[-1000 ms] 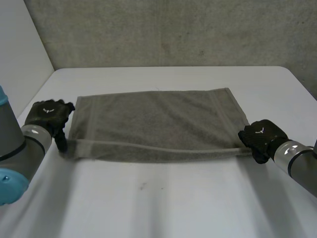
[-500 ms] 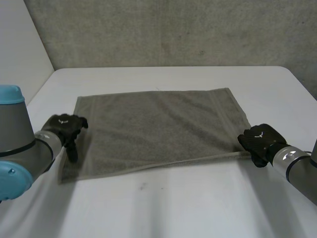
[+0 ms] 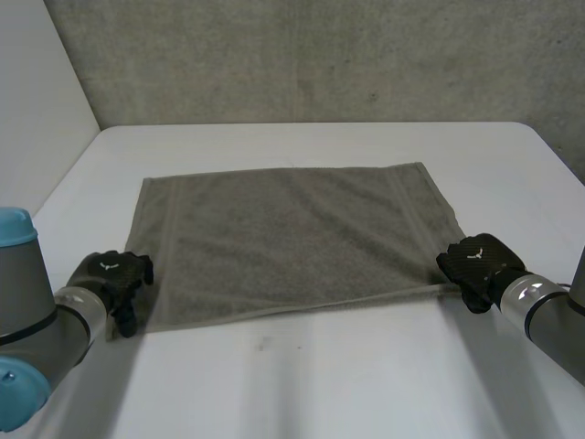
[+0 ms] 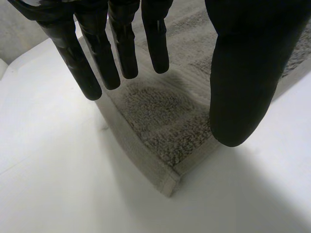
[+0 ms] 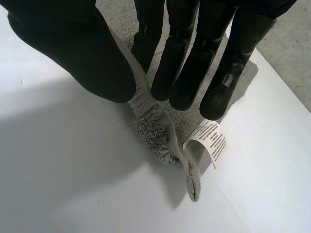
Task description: Fold the towel.
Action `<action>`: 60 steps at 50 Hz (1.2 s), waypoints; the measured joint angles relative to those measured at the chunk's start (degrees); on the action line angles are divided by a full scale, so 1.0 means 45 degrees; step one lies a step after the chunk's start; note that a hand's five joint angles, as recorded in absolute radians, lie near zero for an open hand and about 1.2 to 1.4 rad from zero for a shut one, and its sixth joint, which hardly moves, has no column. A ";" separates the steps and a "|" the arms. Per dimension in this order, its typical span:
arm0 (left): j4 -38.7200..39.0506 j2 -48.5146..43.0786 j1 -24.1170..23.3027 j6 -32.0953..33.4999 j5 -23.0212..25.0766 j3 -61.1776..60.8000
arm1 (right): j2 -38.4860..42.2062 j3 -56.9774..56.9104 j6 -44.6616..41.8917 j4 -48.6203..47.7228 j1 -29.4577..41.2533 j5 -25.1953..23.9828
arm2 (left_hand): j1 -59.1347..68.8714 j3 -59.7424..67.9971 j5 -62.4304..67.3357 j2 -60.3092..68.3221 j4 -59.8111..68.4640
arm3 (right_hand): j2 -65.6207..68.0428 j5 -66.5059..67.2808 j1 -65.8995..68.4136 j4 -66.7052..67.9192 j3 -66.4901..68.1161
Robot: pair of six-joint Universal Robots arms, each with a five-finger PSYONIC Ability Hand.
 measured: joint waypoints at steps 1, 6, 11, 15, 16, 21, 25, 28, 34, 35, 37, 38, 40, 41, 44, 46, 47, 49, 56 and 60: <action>0.0070 -0.0020 0.0034 0.0001 0.0006 -0.0027 | 0.0002 0.0000 0.0000 0.0000 0.0000 -0.0001 | 0.0000 0.0000 0.0000 0.0001 0.0000 | 0.0000 0.0000 0.0000 0.0000 0.0000; 0.0507 -0.0166 0.0249 0.0008 0.0092 -0.0124 | 0.0004 0.0012 0.0000 0.0003 0.0002 0.0000 | 0.0077 0.0064 0.0050 0.0061 0.0051 | 0.0000 0.0001 0.0000 0.0000 0.0000; 0.0763 -0.0442 0.0360 0.0021 0.0297 -0.0158 | 0.0004 0.0055 0.0001 0.0004 0.0017 0.0000 | 0.0117 0.0109 0.0104 0.0106 0.0099 | 0.0000 0.0001 0.0000 0.0000 0.0000; 0.0799 -0.0603 0.0368 0.0025 0.0364 -0.0156 | 0.0004 0.0077 0.0000 -0.0007 0.0027 0.0000 | 0.0117 0.0122 0.0125 0.0119 0.0129 | 0.0000 0.0001 0.0000 0.0000 0.0000; 0.0802 -0.0651 0.0369 0.0026 0.0375 -0.0155 | 0.0004 0.0087 -0.0002 -0.0017 0.0032 0.0000 | 0.0117 0.0121 0.0125 0.0121 0.0129 | 0.0000 0.0001 0.0000 0.0000 0.0000; 0.0795 -0.0838 0.0350 0.0031 0.0385 -0.0158 | 0.0011 0.0097 -0.0014 -0.0058 0.0037 0.0000 | 0.0118 0.0121 0.0126 0.0120 0.0129 | 0.0000 0.0001 0.0000 0.0000 0.0000; 0.0853 -0.0942 0.0343 0.0039 0.0379 -0.0160 | 0.0019 0.0099 -0.0018 -0.0077 0.0040 0.0000 | 0.0118 0.0121 0.0124 0.0122 0.0127 | 0.0000 0.0001 0.0000 0.0000 0.0000; 0.0970 -0.0984 0.0357 0.0043 0.0375 -0.0154 | 0.0021 0.0110 -0.0019 -0.0085 0.0048 -0.0001 | 0.0293 0.0235 0.0219 0.0230 0.0223 | 0.0000 0.0001 0.0000 0.0000 0.0000; 0.1269 -0.1103 0.0388 0.0046 0.0385 -0.0131 | 0.0023 0.0145 -0.0020 -0.0093 0.0057 0.0000 | 0.1118 0.1034 0.0997 0.1059 0.1021 | 0.0000 0.0001 0.0000 0.0000 0.0000; 0.1308 -0.1131 0.0389 0.0046 0.0387 -0.0127 | 0.0025 0.0148 -0.0019 -0.0094 0.0060 0.0000 | 0.1282 0.1196 0.1158 0.1218 0.1192 | 0.0000 0.0001 0.0000 0.0000 0.0000; 0.1419 -0.1211 0.0389 0.0046 0.0393 -0.0111 | 0.0034 0.0153 -0.0020 -0.0094 0.0068 0.0003 | 0.1334 0.1254 0.1213 0.1286 0.1246 | 0.0000 0.0001 0.0000 0.0000 0.0000; 0.1457 -0.1237 0.0389 0.0046 0.0396 -0.0104 | 0.0037 0.0153 -0.0019 -0.0094 0.0072 0.0003 | 0.1911 0.1870 0.1787 0.1883 0.1859 | 0.0000 0.0001 0.0000 0.0000 0.0000; 0.1597 -0.1315 0.0394 0.0045 0.0404 -0.0078 | 0.0052 0.0155 -0.0019 -0.0095 0.0083 0.0004 | 0.2292 0.2400 0.2246 0.2398 0.2297 | 0.0000 0.0001 0.0000 0.0000 0.0000; 0.1657 -0.1338 0.0397 0.0045 0.0405 -0.0067 | 0.0058 0.0155 -0.0019 -0.0095 0.0086 0.0005 | 0.2292 0.2400 0.2246 0.2398 0.2297 | 0.0000 0.0001 0.0000 0.0000 0.0000; 0.1886 -0.1396 0.0411 0.0046 0.0410 -0.0036 | 0.0081 0.0155 -0.0026 -0.0095 0.0094 0.0010 | 0.3413 0.3659 0.3603 0.3653 0.3640 | 0.0000 0.0001 0.0000 0.0000 0.0000; 0.2000 -0.1423 0.0420 0.0046 0.0411 -0.0018 | 0.0091 0.0158 -0.0030 -0.0095 0.0099 0.0012 | 0.3904 0.4116 0.4023 0.4120 0.4068 | 0.0000 0.0001 0.0000 0.0000 0.0000; 0.2044 -0.1439 0.0424 0.0046 0.0412 -0.0009 | 0.0099 0.0161 -0.0034 -0.0095 0.0103 0.0015 | 0.4162 0.4266 0.4193 0.4271 0.4239 | 0.0000 0.0001 0.0000 0.0000 0.0000; 0.2101 -0.1463 0.0430 0.0046 0.0413 0.0004 | 0.0106 0.0162 -0.0037 -0.0095 0.0107 0.0016 | 0.4162 0.4266 0.4193 0.4271 0.4239 | 0.0000 0.0001 0.0000 0.0000 0.0000; 0.2249 -0.1473 0.0493 0.0050 0.0408 0.0009 | 0.0109 0.0163 -0.0055 -0.0102 0.0116 0.0028 | 0.7699 0.7477 0.7416 0.7499 0.7426 | 0.0000 0.0002 0.0000 0.0000 -0.0006; 0.2288 -0.1100 0.0492 0.0059 0.0384 -0.0086 | 0.0055 0.0155 -0.0058 -0.0097 0.0106 0.0053 | 0.8139 0.8405 0.8261 0.8443 0.8413 | 0.0000 0.0003 0.0000 0.0000 -0.0006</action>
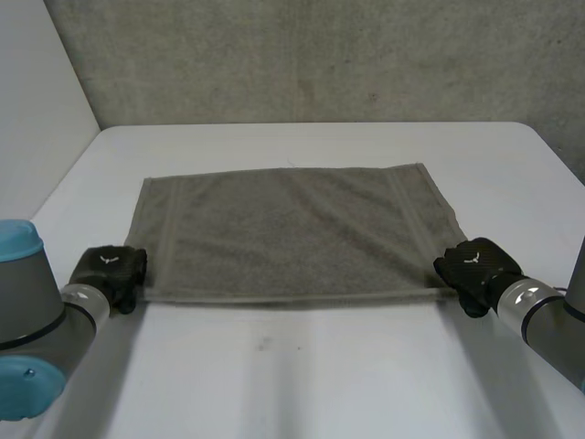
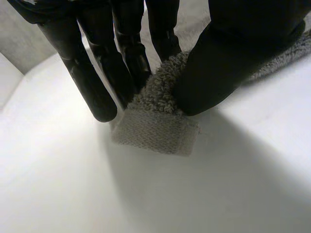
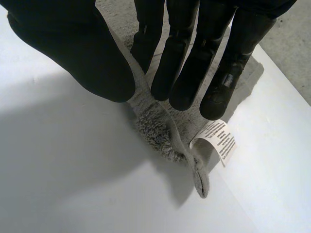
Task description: Fold the towel.
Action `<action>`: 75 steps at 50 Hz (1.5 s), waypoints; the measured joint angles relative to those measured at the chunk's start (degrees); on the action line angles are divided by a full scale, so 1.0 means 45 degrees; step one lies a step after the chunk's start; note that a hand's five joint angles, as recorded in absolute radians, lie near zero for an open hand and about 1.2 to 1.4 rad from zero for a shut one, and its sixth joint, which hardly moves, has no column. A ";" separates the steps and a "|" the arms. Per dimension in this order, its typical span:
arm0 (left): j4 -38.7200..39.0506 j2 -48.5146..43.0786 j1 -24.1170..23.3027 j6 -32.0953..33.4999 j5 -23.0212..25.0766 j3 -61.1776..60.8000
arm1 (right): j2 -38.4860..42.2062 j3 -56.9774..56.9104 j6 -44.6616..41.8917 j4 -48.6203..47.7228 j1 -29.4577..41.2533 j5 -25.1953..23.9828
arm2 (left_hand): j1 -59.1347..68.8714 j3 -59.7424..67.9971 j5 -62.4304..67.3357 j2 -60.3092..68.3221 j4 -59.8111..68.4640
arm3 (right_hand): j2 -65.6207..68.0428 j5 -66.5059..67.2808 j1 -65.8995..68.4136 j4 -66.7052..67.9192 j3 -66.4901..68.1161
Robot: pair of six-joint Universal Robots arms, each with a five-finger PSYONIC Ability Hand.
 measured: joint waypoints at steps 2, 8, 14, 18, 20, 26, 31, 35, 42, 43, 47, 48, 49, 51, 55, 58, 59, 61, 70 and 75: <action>0.0005 0.0353 -0.0029 0.0003 -0.0020 -0.0101 | -0.0055 -0.0029 0.0000 0.0023 -0.0019 0.0018 | 0.0240 0.0331 0.0280 0.0330 0.0332 | 0.0000 -0.0001 0.0000 0.0000 0.0000; -0.0047 0.1405 -0.0108 0.0019 -0.0045 -0.0467 | -0.0368 -0.0173 -0.0014 0.0270 -0.0075 0.0065 | 0.0309 0.0482 0.0432 0.0498 0.0492 | 0.0000 -0.0001 0.0000 0.0000 0.0000; -0.1002 0.3412 -0.0104 0.0385 -0.0038 -0.1187 | -0.1710 -0.0604 -0.0459 0.2685 -0.0296 0.0017 | 0.0426 0.0691 0.0620 0.0706 0.0717 | 0.0000 0.0000 0.0000 0.0000 0.0000; -0.2540 0.4597 -0.0019 0.0913 -0.0031 -0.1591 | -0.2407 -0.0727 -0.1530 0.5109 -0.0692 -0.0049 | 0.0469 0.0725 0.0631 0.0733 0.0758 | 0.0000 -0.0001 0.0000 0.0000 0.0000; -0.3045 0.4904 0.0004 0.1078 -0.0030 -0.1696 | -0.2603 -0.0696 -0.1996 0.5802 -0.0829 -0.0051 | 0.0469 0.0731 0.0631 0.0737 0.0760 | 0.0000 0.0000 0.0000 0.0000 0.0000; -0.6055 0.6456 0.0309 0.1933 0.0013 -0.2193 | -0.4018 -0.0088 -0.5076 0.8781 -0.1699 0.0068 | 0.0469 0.0739 0.0631 0.0738 0.0765 | 0.0003 0.0001 0.0000 0.0000 0.0000; -0.7416 0.7243 0.0592 0.2270 0.0144 -0.2386 | -0.5149 -0.0082 -0.6337 0.9363 -0.2072 -0.0052 | 0.0469 0.0742 0.0631 0.0739 0.0767 | 0.0058 0.0001 0.0000 0.0000 0.0000; -0.7116 0.7296 0.0712 0.2316 0.0484 -0.2258 | -0.5334 -0.0478 -0.6296 0.8870 -0.2050 -0.0239 | 0.0469 0.0749 0.0631 0.0746 0.0768 | 0.0057 0.0003 0.0000 0.0000 0.0000; -0.5004 0.5541 0.0587 0.2258 0.0872 -0.1038 | -0.3003 -0.2078 -0.5252 0.6799 -0.0937 0.0025 | 0.0470 0.0753 0.0635 0.0752 0.0770 | 0.0058 0.0030 0.0000 0.0000 0.0000; -0.4735 0.5168 0.0536 0.2251 0.0870 -0.0772 | -0.2684 -0.2294 -0.5152 0.6571 -0.0761 0.0118 | 0.0472 0.0754 0.0656 0.0752 0.0770 | 0.0058 0.0040 0.0000 0.0000 0.0000; -0.3829 0.3052 0.0217 0.2205 0.0717 0.0883 | -0.0410 -0.4056 -0.4654 0.4981 0.0349 0.1022 | 0.0479 0.0766 0.0702 0.0759 0.0770 | 0.0058 0.0073 0.0000 0.0000 0.0000; -0.3715 0.2418 0.0112 0.2189 0.0614 0.1423 | 0.0261 -0.4615 -0.4568 0.4473 0.0603 0.1295 | 0.0479 0.0767 0.0702 0.0759 0.0771 | 0.0058 0.0083 0.0000 0.0000 0.0000; -0.3631 0.1888 0.0021 0.2174 0.0514 0.1900 | 0.0658 -0.4960 -0.4526 0.4138 0.0737 0.1420 | 0.0480 0.0768 0.0702 0.0760 0.0771 | 0.0058 0.0086 0.0000 0.0000 0.0000; -0.3561 0.1095 -0.0128 0.2151 0.0338 0.2640 | 0.1508 -0.5690 -0.4461 0.3335 0.0975 0.1637 | 0.0482 0.0768 0.0702 0.0760 0.0771 | 0.0058 0.0091 0.0000 0.0000 0.0000; -0.3443 -0.0622 -0.0443 0.2101 -0.0164 0.4363 | 0.2958 -0.6880 -0.4457 0.1581 0.1265 0.1715 | 0.0483 0.0769 0.0703 0.0760 0.0772 | 0.0058 0.0087 0.0000 0.0001 0.0000; -0.3314 -0.1916 -0.0631 0.2065 -0.0598 0.5728 | 0.3948 -0.7623 -0.4536 0.0205 0.1397 0.1575 | 0.0483 0.0769 0.0702 0.0761 0.0771 | 0.0058 0.0092 0.0000 0.0001 0.0000; -0.3267 -0.2192 -0.0662 0.2058 -0.0693 0.6027 | 0.4141 -0.7759 -0.4552 -0.0027 0.1416 0.1538 | 0.0483 0.0768 0.0703 0.0761 0.0771 | 0.0058 0.0092 0.0000 0.0001 0.0000; -0.3081 -0.2955 -0.0723 0.2043 -0.0968 0.6873 | 0.4831 -0.8251 -0.4606 -0.0713 0.1477 0.1372 | 0.0483 0.0769 0.0703 0.0761 0.0772 | 0.0058 0.0093 0.0000 0.0001 0.0000; -0.2686 -0.4490 -0.1005 0.2035 -0.1523 0.8684 | 0.6415 -0.9574 -0.4623 -0.1177 0.1569 0.0893 | -0.0223 -0.0647 -0.0428 -0.0696 -0.0680 | -0.0731 -0.0628 -0.0664 -0.0850 -0.0822; -0.2662 -0.4866 -0.1172 0.2038 -0.1589 0.9129 | 0.6854 -0.9977 -0.4558 -0.1108 0.1635 0.0857 | -0.9964 -1.0016 -0.9721 -1.0131 -0.9912 | -0.9636 -0.8727 -0.8187 -0.9448 -0.9399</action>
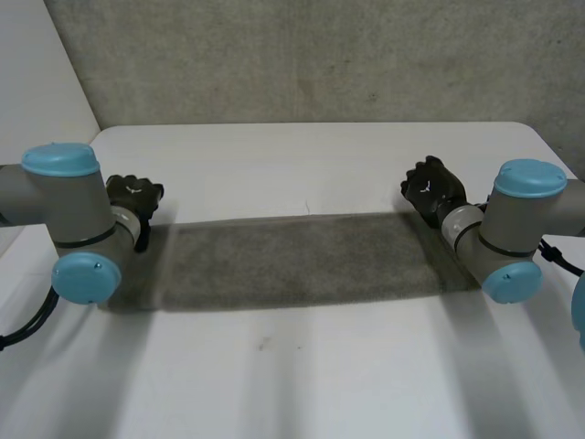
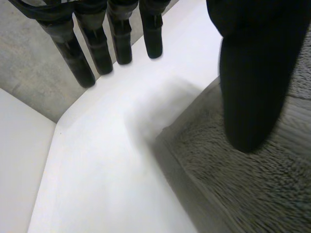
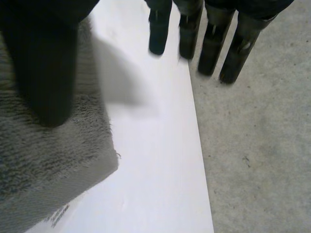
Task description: Fold the towel.
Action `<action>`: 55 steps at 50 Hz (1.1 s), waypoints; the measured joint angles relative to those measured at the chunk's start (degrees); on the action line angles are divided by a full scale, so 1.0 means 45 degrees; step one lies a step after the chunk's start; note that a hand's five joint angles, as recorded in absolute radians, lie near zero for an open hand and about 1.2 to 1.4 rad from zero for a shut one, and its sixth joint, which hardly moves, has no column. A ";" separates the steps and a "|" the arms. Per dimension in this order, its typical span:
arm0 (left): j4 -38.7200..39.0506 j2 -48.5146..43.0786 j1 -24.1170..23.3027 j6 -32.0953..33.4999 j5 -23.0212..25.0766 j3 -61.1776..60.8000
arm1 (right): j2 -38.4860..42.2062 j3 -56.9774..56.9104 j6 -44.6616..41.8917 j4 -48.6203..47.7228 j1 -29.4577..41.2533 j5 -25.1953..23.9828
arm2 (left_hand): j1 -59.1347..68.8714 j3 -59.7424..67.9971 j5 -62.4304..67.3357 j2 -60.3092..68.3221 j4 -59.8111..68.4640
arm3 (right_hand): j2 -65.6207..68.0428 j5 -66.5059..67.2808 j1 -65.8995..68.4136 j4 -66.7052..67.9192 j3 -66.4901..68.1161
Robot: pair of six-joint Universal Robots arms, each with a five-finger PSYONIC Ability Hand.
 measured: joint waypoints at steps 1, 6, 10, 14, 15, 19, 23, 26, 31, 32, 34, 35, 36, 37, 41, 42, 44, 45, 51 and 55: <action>-0.0002 -0.0029 -0.0029 0.0000 0.0000 0.0039 | 0.0014 -0.0020 0.0013 0.0010 0.0012 0.0018 | 0.0000 0.0000 0.0000 0.0000 0.0000 | 0.0000 0.0000 0.0000 0.0000 0.0000; 0.0010 0.0021 -0.0292 -0.0010 -0.0003 0.0075 | -0.0769 0.0319 0.0515 0.0119 0.0068 0.0267 | -0.1685 -0.1964 -0.1909 -0.1943 -0.2113 | -0.2399 -0.2944 -0.1460 -0.2766 -0.2987; -0.0020 0.0577 -0.0510 -0.0094 -0.0093 -0.0177 | -0.2463 0.1394 0.1949 0.0218 -0.0002 0.0370 | -0.1996 -0.2419 -0.2154 -0.2336 -0.2479 | -0.2394 -0.2974 -0.1460 -0.2766 -0.2987; -0.0024 0.1676 -0.0603 -0.0477 -0.0229 -0.0936 | -0.4419 0.2870 0.4102 0.0474 -0.0214 0.0274 | -0.2098 -0.2522 -0.2195 -0.2427 -0.2479 | -0.2394 -0.2982 -0.1460 -0.2766 -0.2987; -0.0020 0.1858 -0.0606 -0.0565 -0.0242 -0.1079 | -0.4625 0.3039 0.4347 0.0536 -0.0272 0.0247 | -0.2098 -0.2522 -0.2195 -0.2427 -0.2479 | -0.2394 -0.2982 -0.1460 -0.2766 -0.2987; 0.0024 0.3321 -0.0554 -0.1528 -0.0277 -0.2409 | -0.6038 0.4394 0.6056 0.1485 -0.1085 -0.0172 | -0.2103 -0.2524 -0.2215 -0.2471 -0.2479 | -0.2394 -0.2984 -0.1461 -0.2768 -0.2987; 0.0081 0.4608 -0.0472 -0.2808 -0.0209 -0.3758 | -0.6634 0.5345 0.6697 0.2742 -0.2050 -0.0859 | -0.2123 -0.2561 -0.2217 -0.2476 -0.2479 | -0.2394 -0.2990 -0.1460 -0.2768 -0.2986; 0.0201 0.5328 -0.0408 -0.3795 -0.0026 -0.4590 | -0.6715 0.5949 0.6771 0.3463 -0.2694 -0.1441 | -0.2123 -0.2561 -0.2218 -0.2485 -0.2479 | -0.2354 -0.2942 -0.1446 -0.2727 -0.2914; 0.0536 0.6214 -0.0186 -0.5419 0.0570 -0.5817 | -0.6471 0.6896 0.6609 0.3858 -0.3644 -0.2340 | -0.2126 -0.2561 -0.2218 -0.2490 -0.2479 | -0.1422 -0.1968 -0.0895 -0.1777 -0.1689; 0.0621 0.6347 -0.0104 -0.5725 0.0739 -0.6060 | -0.6354 0.7094 0.6531 0.3776 -0.3824 -0.2499 | -0.2128 -0.2561 -0.2218 -0.2491 -0.2479 | -0.0743 -0.1408 -0.0275 -0.1084 -0.1014; 0.0695 0.6446 -0.0022 -0.5972 0.0897 -0.6259 | -0.6225 0.7290 0.6429 0.3622 -0.3984 -0.2617 | -0.2128 -0.2561 -0.2218 -0.2491 -0.2479 | -0.0453 -0.1177 -0.0010 -0.0810 -0.0750; 0.0748 0.6504 0.0042 -0.6140 0.1024 -0.6408 | -0.6110 0.7437 0.6327 0.3432 -0.4092 -0.2686 | -0.2128 -0.2562 -0.2218 -0.2491 -0.2479 | -0.0199 -0.0951 0.0233 -0.0549 -0.0471; 0.0778 0.6525 0.0083 -0.6227 0.1101 -0.6493 | -0.6012 0.7551 0.6229 0.3237 -0.4180 -0.2725 | -0.2128 -0.2561 -0.2218 -0.2491 -0.2479 | 0.0138 -0.0616 0.0543 -0.0175 -0.0133; 0.0795 0.6533 0.0106 -0.6267 0.1141 -0.6531 | -0.5977 0.7590 0.6191 0.3156 -0.4209 -0.2736 | -0.2128 -0.2561 -0.2218 -0.2491 -0.2479 | 0.0138 -0.0616 0.0543 -0.0175 -0.0133; 0.0825 0.6520 0.0183 -0.6350 0.1238 -0.6612 | -0.5721 0.7799 0.5934 0.2543 -0.4357 -0.2754 | -0.2128 -0.2561 -0.2219 -0.2491 -0.2479 | 0.1457 0.0451 0.1523 0.1005 0.1050; 0.0826 0.6517 0.0190 -0.6353 0.1239 -0.6613 | -0.5642 0.7831 0.5878 0.2382 -0.4382 -0.2749 | -0.2128 -0.2562 -0.2218 -0.2491 -0.2479 | 0.2244 0.1198 0.2250 0.1782 0.1856; 0.0827 0.6503 0.0214 -0.6360 0.1235 -0.6614 | -0.5484 0.7853 0.5794 0.2075 -0.4415 -0.2737 | -0.2128 -0.2562 -0.2218 -0.2493 -0.2479 | 0.3500 0.2390 0.3395 0.3027 0.3092; 0.0827 0.6503 0.0221 -0.6363 0.1233 -0.6614 | -0.5440 0.7854 0.5777 0.2001 -0.4421 -0.2732 | -0.2128 -0.2562 -0.2218 -0.2493 -0.2479 | 0.3500 0.2390 0.3395 0.3027 0.3092; 0.0831 0.6555 0.0268 -0.6439 0.1199 -0.6661 | -0.5113 0.7793 0.5707 0.1472 -0.4447 -0.2675 | -0.2128 -0.2562 -0.2219 -0.2498 -0.2479 | 0.8173 0.6823 0.6999 0.7591 0.7773; 0.0838 0.6715 0.0275 -0.6573 0.1193 -0.6734 | -0.4981 0.7687 0.5674 0.1108 -0.4557 -0.2543 | -0.2129 -0.2562 -0.2218 -0.2500 -0.2479 | 0.9617 0.8432 0.7749 0.9385 0.9334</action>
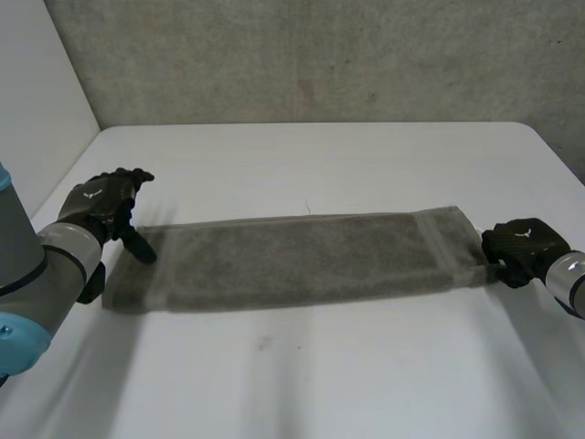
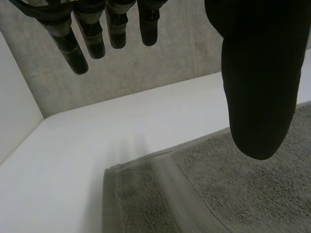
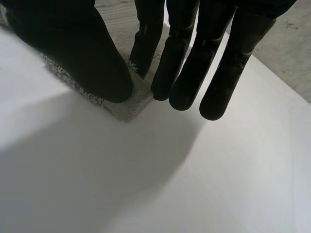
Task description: Fold the towel.
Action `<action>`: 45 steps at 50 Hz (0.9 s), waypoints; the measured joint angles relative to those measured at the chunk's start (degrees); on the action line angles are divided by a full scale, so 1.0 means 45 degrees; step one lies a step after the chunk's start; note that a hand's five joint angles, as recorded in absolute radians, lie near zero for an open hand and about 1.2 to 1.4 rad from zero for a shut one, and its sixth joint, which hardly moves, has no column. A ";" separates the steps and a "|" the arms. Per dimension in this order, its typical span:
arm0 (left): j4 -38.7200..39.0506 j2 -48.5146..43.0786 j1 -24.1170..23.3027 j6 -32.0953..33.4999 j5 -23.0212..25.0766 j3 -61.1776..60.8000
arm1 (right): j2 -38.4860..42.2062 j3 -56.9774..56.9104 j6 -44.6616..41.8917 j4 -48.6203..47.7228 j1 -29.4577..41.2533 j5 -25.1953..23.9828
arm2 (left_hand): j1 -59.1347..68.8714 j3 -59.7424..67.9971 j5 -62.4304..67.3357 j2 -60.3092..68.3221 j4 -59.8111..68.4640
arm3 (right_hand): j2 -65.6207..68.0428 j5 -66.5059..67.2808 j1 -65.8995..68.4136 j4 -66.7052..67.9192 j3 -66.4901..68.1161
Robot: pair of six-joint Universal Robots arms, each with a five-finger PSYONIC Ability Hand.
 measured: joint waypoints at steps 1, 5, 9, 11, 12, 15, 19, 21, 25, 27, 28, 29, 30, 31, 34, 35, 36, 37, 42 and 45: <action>0.0002 0.0040 -0.0001 -0.0018 0.0001 -0.0008 | -0.0008 -0.0013 -0.0006 -0.0032 -0.0058 0.0017 | 0.0000 0.0000 0.0000 0.0000 0.0000 | 0.0000 0.0004 0.0000 0.0005 0.0000; 0.0004 0.0248 -0.0006 -0.0078 0.0009 -0.0029 | -0.0083 -0.0057 -0.0056 -0.0072 -0.0423 0.0059 | 0.0000 0.0000 0.0000 -0.0003 0.0000 | 0.0000 0.0004 0.0000 0.0005 0.0000; 0.0004 0.0530 -0.0019 -0.0124 0.0017 -0.0013 | -0.0201 -0.0072 -0.0273 -0.0004 -0.1011 0.0078 | 0.0000 0.0000 0.0000 -0.0003 0.0000 | -0.0001 0.0065 0.0000 0.0005 0.0001; 0.0005 0.0661 -0.0042 -0.0162 0.0024 0.0060 | -0.0295 -0.0052 -0.0523 0.0075 -0.1439 0.0079 | 0.0000 0.0000 -0.0001 -0.0003 0.0000 | 0.0000 0.0075 0.0000 0.0006 0.0001; 0.0004 0.0682 -0.0050 -0.0169 0.0026 0.0080 | -0.0321 -0.0044 -0.0604 0.0107 -0.1540 0.0074 | 0.0000 0.0001 -0.0003 -0.0004 0.0000 | 0.0000 0.0075 0.0000 0.0006 0.0001; 0.0000 0.0735 -0.0122 -0.0197 0.0094 0.0205 | -0.0476 -0.0041 -0.1197 0.0329 -0.2194 0.0080 | 0.0000 0.0009 -0.0001 0.0016 0.0000 | 0.0000 0.0094 0.0000 0.0006 0.0001; -0.0030 0.0696 -0.0289 -0.0199 0.0418 0.0384 | -0.0548 -0.0208 -0.1780 0.0466 -0.3037 0.0084 | 0.0000 0.0034 0.0000 0.0031 0.0000 | 0.0000 0.0097 0.0000 0.0007 0.0001; -0.0061 0.0641 -0.0410 -0.0200 0.0677 0.0479 | -0.0534 -0.0369 -0.2002 0.0521 -0.3475 0.0093 | 0.0000 0.0034 -0.0001 0.0037 0.0000 | 0.0000 0.0097 0.0000 0.0008 0.0011; -0.0096 0.0489 -0.0730 -0.0200 0.1200 0.0607 | -0.0509 -0.0670 -0.2361 0.0584 -0.4141 0.0153 | 0.0000 0.0036 0.0000 0.0069 0.0000 | 0.0000 0.0102 -0.0001 0.0010 0.0012; -0.0106 0.0334 -0.1059 -0.0198 0.1521 0.0721 | -0.0524 -0.0890 -0.2641 0.0609 -0.4573 0.0228 | 0.0000 0.0037 -0.0001 0.0076 0.0000 | 0.0000 0.0108 0.0000 0.0015 0.0012; -0.0111 0.0268 -0.1203 -0.0198 0.1630 0.0775 | -0.0537 -0.0956 -0.2719 0.0617 -0.4687 0.0248 | 0.0000 0.0054 -0.0001 0.0079 -0.0001 | 0.0000 0.0110 0.0000 0.0016 0.0012; -0.0118 0.0189 -0.1368 -0.0198 0.1733 0.0839 | -0.0556 -0.1015 -0.2785 0.0624 -0.4785 0.0268 | 0.0000 0.0070 -0.0002 0.0080 -0.0001 | 0.0000 0.0124 -0.0001 0.0021 0.0012; -0.0129 0.0047 -0.1679 -0.0197 0.1890 0.0966 | -0.0618 -0.1129 -0.2882 0.0629 -0.4941 0.0310 | -0.0001 0.0080 -0.0003 0.0085 -0.0001 | 0.0000 0.0134 0.0000 0.0034 0.0012; -0.0133 -0.0013 -0.1809 -0.0196 0.1941 0.1022 | -0.0648 -0.1162 -0.2902 0.0630 -0.4977 0.0326 | -0.0001 0.0080 -0.0002 0.0085 0.0000 | 0.0000 0.0138 0.0000 0.0047 0.0012; -0.0145 -0.0200 -0.2264 -0.0191 0.2083 0.1215 | -0.0852 -0.1263 -0.2889 0.0630 -0.5006 0.0404 | 0.0000 0.0081 0.0000 0.0085 0.0000 | 0.0000 0.0145 0.0000 0.0051 0.0012; -0.0152 -0.0275 -0.2503 -0.0185 0.2132 0.1302 | -0.1055 -0.1293 -0.2784 0.0633 -0.4864 0.0449 | 0.0000 0.0080 -0.0001 0.0085 0.0000 | 0.0000 0.0146 0.0000 0.0052 0.0012; -0.0156 -0.0306 -0.2638 -0.0178 0.2151 0.1343 | -0.1197 -0.1306 -0.2684 0.0629 -0.4717 0.0489 | -0.0001 0.0080 0.0000 0.0085 0.0000 | 0.0000 0.0151 0.0000 0.0052 0.0012; -0.0156 -0.0306 -0.2638 -0.0178 0.2151 0.1343 | -0.1197 -0.1306 -0.2684 0.0629 -0.4717 0.0489 | -0.0001 0.0080 0.0000 0.0085 0.0000 | 0.0000 0.0151 0.0000 0.0052 0.0012; -0.0299 -0.0338 -0.3282 -0.0112 0.2228 0.1398 | -0.2087 -0.1416 -0.1667 0.0590 -0.3030 0.0546 | 0.0000 0.0081 -0.0001 0.0086 0.0000 | 0.0019 0.0184 0.0066 0.0059 0.0066; -0.0494 -0.0278 -0.3602 -0.0121 0.2275 0.1338 | -0.2497 -0.1587 -0.0842 0.0565 -0.1291 0.0573 | 0.0000 0.0080 -0.0003 0.0086 0.0000 | 0.0021 0.0208 0.0066 0.0060 0.0066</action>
